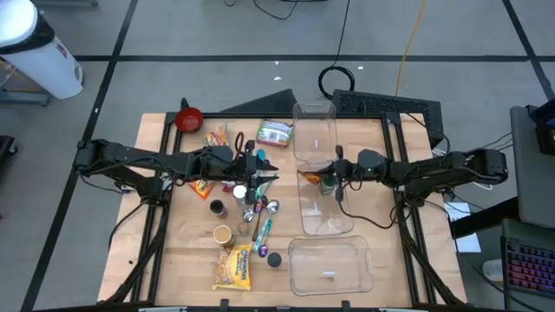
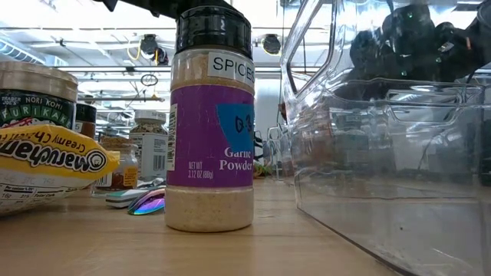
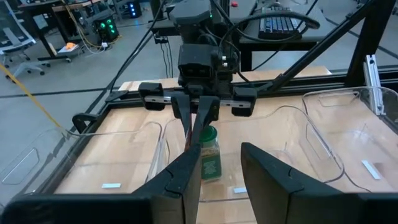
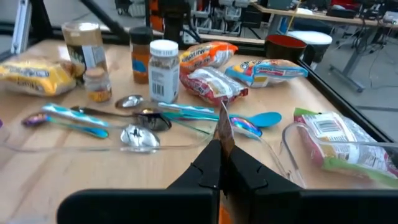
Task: Pick & Place Food Item
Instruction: Put the orange seasoning pack into the middle transparent bin, then put the white seasoning bottle into the middle transparent bin
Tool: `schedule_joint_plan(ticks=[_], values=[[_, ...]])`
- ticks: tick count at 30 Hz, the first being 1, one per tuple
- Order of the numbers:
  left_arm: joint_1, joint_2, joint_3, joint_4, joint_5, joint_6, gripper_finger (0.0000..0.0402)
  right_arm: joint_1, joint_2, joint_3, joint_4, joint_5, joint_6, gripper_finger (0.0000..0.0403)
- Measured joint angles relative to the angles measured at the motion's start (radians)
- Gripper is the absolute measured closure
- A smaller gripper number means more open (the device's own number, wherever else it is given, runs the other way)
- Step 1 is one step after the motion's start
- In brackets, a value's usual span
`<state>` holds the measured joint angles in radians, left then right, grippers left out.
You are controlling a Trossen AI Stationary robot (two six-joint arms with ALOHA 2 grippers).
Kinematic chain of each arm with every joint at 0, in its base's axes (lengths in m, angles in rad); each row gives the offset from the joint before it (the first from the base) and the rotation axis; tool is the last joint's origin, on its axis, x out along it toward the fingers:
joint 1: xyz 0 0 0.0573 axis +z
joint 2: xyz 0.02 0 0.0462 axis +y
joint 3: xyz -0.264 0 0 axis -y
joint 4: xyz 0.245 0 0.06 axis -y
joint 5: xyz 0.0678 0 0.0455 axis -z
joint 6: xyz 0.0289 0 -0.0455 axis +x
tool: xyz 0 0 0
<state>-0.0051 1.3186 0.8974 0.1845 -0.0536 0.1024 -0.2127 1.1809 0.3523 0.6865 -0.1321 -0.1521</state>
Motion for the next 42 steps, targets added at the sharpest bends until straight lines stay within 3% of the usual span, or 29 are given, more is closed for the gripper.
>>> schedule_joint_plan(ticks=[10,23,31,35,38,42], values=[[0.0,0.0,0.0,0.0,0.0,-0.002,0.0279,0.0,0.0,0.0,-0.003,0.047,0.009,0.0393],[0.0,0.0,0.0,0.0,0.0,-0.003,0.0279,-0.016,-0.003,0.0,-0.002,0.079,0.088,0.0264],[0.0,0.0,0.0,-0.015,0.0,-0.006,0.0279,-0.015,-0.122,0.0,-0.023,0.073,0.152,0.0236],[-0.01,0.0,0.0,-0.038,-0.001,-0.041,0.0278,-0.015,-0.206,0.0,-0.066,-0.01,0.169,0.0233],[-0.026,0.0,0.0,-0.091,-0.041,-0.085,0.0262,-0.014,-0.261,0.0,-0.078,-0.056,0.166,0.0234],[-0.048,0.0,0.0,-0.207,-0.14,-0.143,0.0211,-0.014,-0.314,0.0,-0.078,-0.056,0.156,0.0235]])
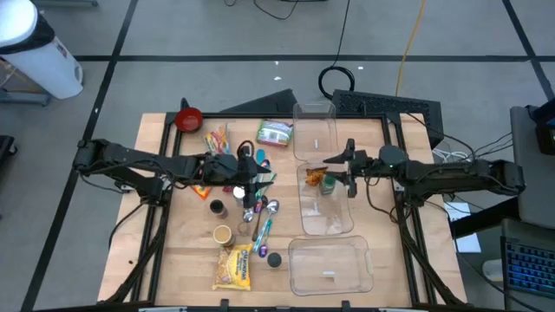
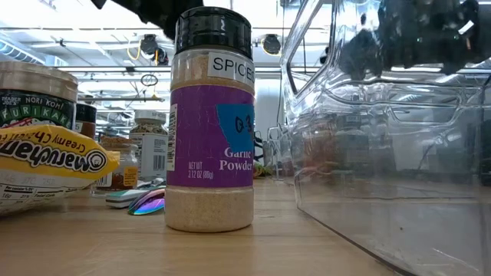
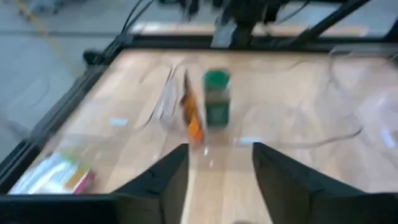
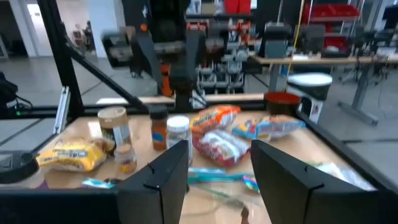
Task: Pick & Place Food Item
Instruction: Put the white seasoning bottle into the middle transparent bin
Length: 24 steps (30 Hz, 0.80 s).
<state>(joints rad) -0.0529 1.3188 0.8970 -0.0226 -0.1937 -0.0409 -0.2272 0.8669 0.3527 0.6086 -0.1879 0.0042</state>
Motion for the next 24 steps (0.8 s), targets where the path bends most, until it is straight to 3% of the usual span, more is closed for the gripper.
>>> schedule_joint_plan(ticks=[6,9,12,18,21,24], values=[[-0.003,-0.015,0.0,-0.137,-0.013,-0.143,0.0131,0.0,-0.027,0.0,0.002,0.0,-0.076,0.0232],[-0.001,-0.012,-0.001,-0.283,-0.021,-0.241,0.0102,0.0,-0.027,0.0,0.024,0.0,-0.111,0.0234],[0.016,-0.011,-0.001,-0.391,0.048,-0.332,0.0081,0.0,-0.027,0.0,0.058,0.001,-0.153,0.0237],[0.028,-0.007,0.0,-0.519,0.204,-0.504,0.006,0.0,-0.026,0.001,0.136,0.002,-0.174,0.0237],[0.004,-0.008,0.001,-0.552,0.177,-0.52,0.0061,0.0,-0.026,0.001,0.161,0.003,-0.178,0.0238],[-0.02,-0.004,-0.006,-0.558,0.078,-0.546,0.0066,-0.001,-0.026,0.001,0.173,0.003,-0.181,0.0242]])
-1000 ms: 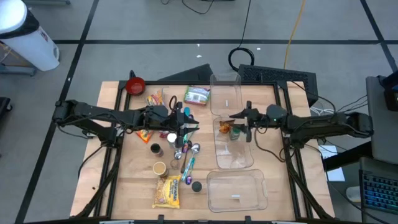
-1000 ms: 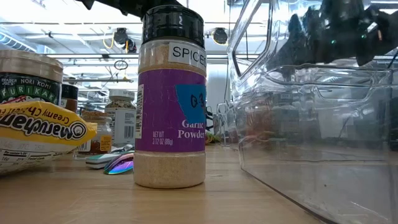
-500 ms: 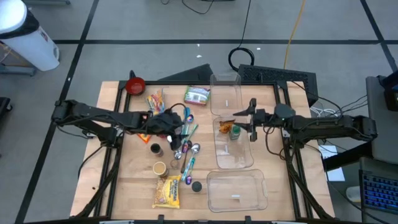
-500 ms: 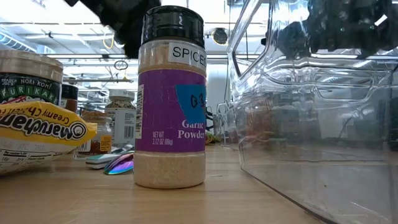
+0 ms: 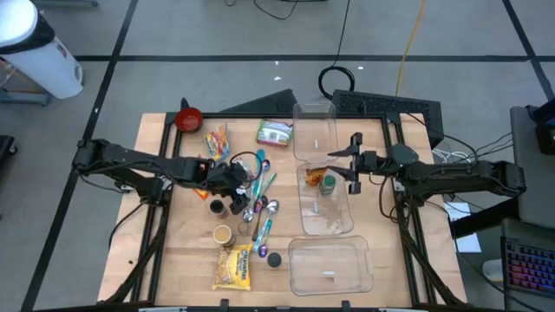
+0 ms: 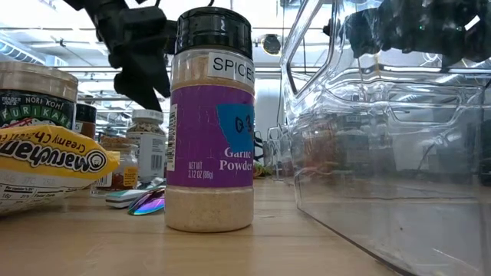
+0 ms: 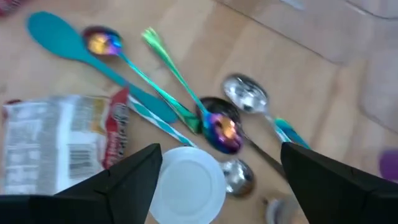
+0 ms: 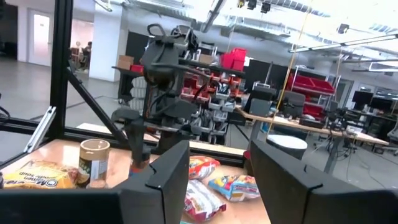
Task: Pick & Place Food Item
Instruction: Put the white seasoning bottle into the middle transparent bin
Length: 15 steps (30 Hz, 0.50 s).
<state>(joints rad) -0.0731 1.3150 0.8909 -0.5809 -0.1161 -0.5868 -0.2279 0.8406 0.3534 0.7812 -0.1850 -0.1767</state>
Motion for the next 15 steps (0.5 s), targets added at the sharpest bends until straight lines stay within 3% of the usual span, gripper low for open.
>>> schedule_joint_plan(ticks=[5,15], values=[[-0.012,0.001,-0.002,-0.022,-0.055,-0.009,0.008,0.0,0.0,0.0,-0.006,0.0,-0.001,0.0242],[-0.013,-0.005,0.012,-0.015,0.009,0.004,0.009,0.0,0.0,0.0,-0.025,0.0,0.029,0.0247]])
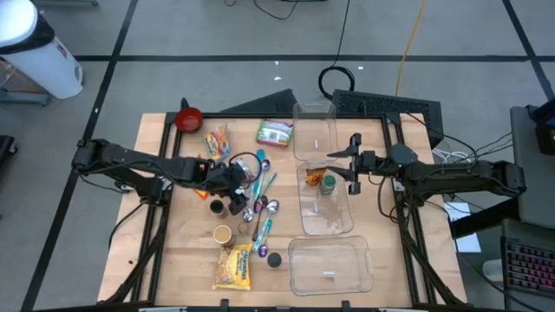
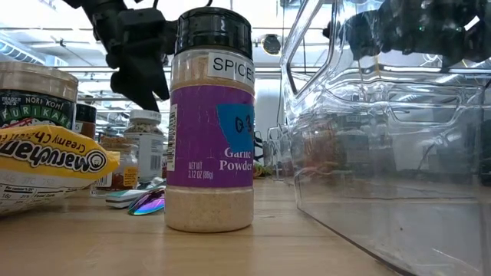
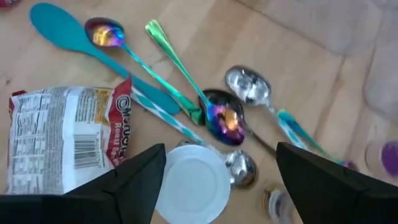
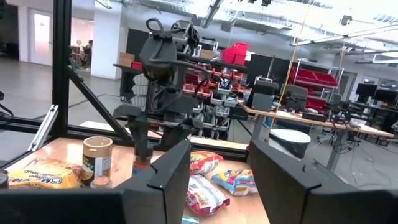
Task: Pick & Place Food Item
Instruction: Put the white seasoning bottle into the middle transparent bin
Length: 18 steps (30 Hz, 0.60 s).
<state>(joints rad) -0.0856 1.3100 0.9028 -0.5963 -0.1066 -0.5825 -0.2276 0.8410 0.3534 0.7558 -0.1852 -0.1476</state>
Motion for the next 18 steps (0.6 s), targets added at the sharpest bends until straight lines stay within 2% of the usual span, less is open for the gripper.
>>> schedule_joint_plan(ticks=[6,12,18], values=[[-0.004,0.0,0.072,-0.087,-0.021,0.061,0.0096,0.0,0.0,0.0,0.0,0.0,0.004,0.0247],[-0.022,0.001,0.051,-0.173,-0.024,0.113,0.0096,0.0,0.0,0.0,-0.004,-0.002,0.005,0.0248],[-0.02,0.001,0.035,-0.16,-0.06,0.101,0.0097,0.0,0.0,0.0,-0.004,-0.003,0.005,0.0248]])
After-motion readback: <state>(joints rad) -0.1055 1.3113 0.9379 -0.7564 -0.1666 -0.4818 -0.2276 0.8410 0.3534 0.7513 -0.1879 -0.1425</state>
